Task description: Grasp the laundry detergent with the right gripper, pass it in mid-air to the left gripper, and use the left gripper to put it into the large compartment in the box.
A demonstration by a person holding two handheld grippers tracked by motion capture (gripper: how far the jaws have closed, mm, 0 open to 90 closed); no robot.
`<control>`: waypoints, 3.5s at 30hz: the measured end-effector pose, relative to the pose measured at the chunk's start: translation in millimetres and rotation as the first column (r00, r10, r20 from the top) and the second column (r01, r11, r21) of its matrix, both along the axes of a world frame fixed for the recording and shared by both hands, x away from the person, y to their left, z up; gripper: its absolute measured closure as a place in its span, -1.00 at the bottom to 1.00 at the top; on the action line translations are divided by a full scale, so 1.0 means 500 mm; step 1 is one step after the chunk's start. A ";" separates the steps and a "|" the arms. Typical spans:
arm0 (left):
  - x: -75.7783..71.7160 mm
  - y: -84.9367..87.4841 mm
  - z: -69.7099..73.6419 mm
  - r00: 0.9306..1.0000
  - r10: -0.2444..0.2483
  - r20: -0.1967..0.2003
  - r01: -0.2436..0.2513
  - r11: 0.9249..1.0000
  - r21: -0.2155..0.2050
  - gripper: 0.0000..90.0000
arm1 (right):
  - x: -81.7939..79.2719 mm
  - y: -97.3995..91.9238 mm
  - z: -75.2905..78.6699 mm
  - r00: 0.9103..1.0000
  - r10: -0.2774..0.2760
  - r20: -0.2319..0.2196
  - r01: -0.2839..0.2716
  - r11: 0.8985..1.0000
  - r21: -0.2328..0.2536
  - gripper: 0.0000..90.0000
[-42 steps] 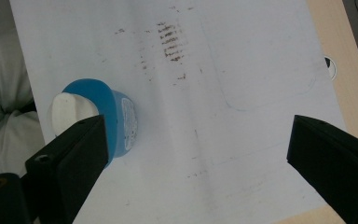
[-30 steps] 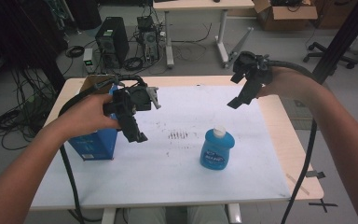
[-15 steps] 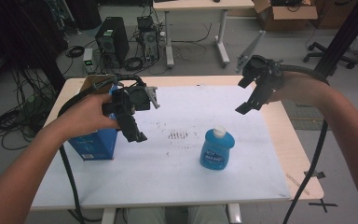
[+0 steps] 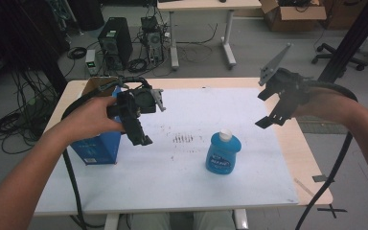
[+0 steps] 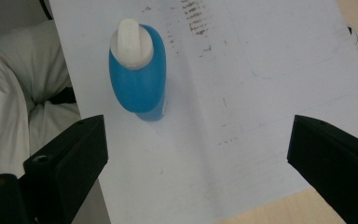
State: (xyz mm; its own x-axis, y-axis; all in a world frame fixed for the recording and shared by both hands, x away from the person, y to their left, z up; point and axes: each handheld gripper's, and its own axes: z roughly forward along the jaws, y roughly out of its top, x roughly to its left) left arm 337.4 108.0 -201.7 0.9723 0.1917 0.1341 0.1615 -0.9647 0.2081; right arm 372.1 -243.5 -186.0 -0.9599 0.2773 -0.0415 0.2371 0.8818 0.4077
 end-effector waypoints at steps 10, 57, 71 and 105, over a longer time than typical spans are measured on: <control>0.003 -0.011 -0.008 1.000 -0.006 -0.001 0.006 1.000 0.002 -0.87 | -0.041 -0.040 -0.040 1.000 -0.020 0.001 0.020 0.999 0.038 -0.90; 0.009 -0.017 -0.016 1.000 -0.010 -0.008 0.010 1.000 0.003 -0.87 | -0.084 -0.088 -0.254 0.998 -0.053 0.018 0.042 0.915 0.402 -0.90; 0.013 -0.025 -0.024 1.000 -0.016 -0.016 0.016 1.000 0.005 -0.87 | -0.082 -0.087 -0.305 0.997 -0.073 0.016 0.055 0.866 0.496 -0.90; 0.018 -0.031 -0.032 0.999 -0.011 -0.032 0.011 1.000 0.017 -0.87 | -0.074 -0.050 -0.398 0.995 -0.095 0.031 0.056 0.786 0.615 -0.91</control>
State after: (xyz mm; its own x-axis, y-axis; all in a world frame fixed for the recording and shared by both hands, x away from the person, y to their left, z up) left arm 346.4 92.6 -217.7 0.9781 0.1790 0.1066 0.1571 -0.9698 0.1866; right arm 335.1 -268.3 -384.9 -0.9362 0.3344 0.1085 0.2516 0.4218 0.8711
